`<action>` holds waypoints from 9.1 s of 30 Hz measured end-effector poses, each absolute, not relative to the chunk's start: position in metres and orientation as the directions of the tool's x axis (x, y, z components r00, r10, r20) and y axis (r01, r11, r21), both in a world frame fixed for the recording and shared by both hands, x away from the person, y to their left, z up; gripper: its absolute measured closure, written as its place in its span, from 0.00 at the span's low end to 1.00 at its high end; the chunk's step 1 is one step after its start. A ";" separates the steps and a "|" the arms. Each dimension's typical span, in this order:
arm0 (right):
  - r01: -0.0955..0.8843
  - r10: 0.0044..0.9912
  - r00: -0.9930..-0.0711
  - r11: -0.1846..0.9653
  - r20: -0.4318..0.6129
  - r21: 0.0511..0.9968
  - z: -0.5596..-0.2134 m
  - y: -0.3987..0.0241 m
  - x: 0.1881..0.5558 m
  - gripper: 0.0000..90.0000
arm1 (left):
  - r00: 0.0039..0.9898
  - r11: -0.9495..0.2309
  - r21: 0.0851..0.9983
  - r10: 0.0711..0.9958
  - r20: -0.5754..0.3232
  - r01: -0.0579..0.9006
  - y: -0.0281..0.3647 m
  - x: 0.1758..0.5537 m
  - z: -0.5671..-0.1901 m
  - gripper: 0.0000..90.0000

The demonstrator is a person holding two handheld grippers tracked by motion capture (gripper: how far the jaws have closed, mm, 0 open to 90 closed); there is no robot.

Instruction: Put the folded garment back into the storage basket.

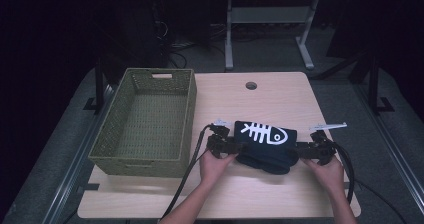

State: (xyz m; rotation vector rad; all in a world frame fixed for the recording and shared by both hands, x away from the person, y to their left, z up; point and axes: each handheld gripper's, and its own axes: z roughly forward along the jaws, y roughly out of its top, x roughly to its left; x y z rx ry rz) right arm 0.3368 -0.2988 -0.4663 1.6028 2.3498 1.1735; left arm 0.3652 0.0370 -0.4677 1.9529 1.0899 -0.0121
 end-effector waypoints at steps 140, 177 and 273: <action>0.633 0.632 -0.633 0.091 0.446 0.769 -0.330 -0.230 0.332 0.81 | 0.687 -0.130 0.831 0.637 -0.348 0.541 0.122 0.343 -0.329 0.74; 0.615 0.572 -0.686 0.125 0.450 0.778 -0.311 -0.173 0.352 0.81 | 0.645 -0.097 0.834 0.684 -0.340 0.543 0.181 0.342 -0.312 0.74; 0.599 0.478 -0.754 0.219 0.451 0.770 -0.319 -0.004 0.399 0.81 | 0.446 0.042 0.812 0.819 -0.362 0.582 0.333 0.337 -0.319 0.74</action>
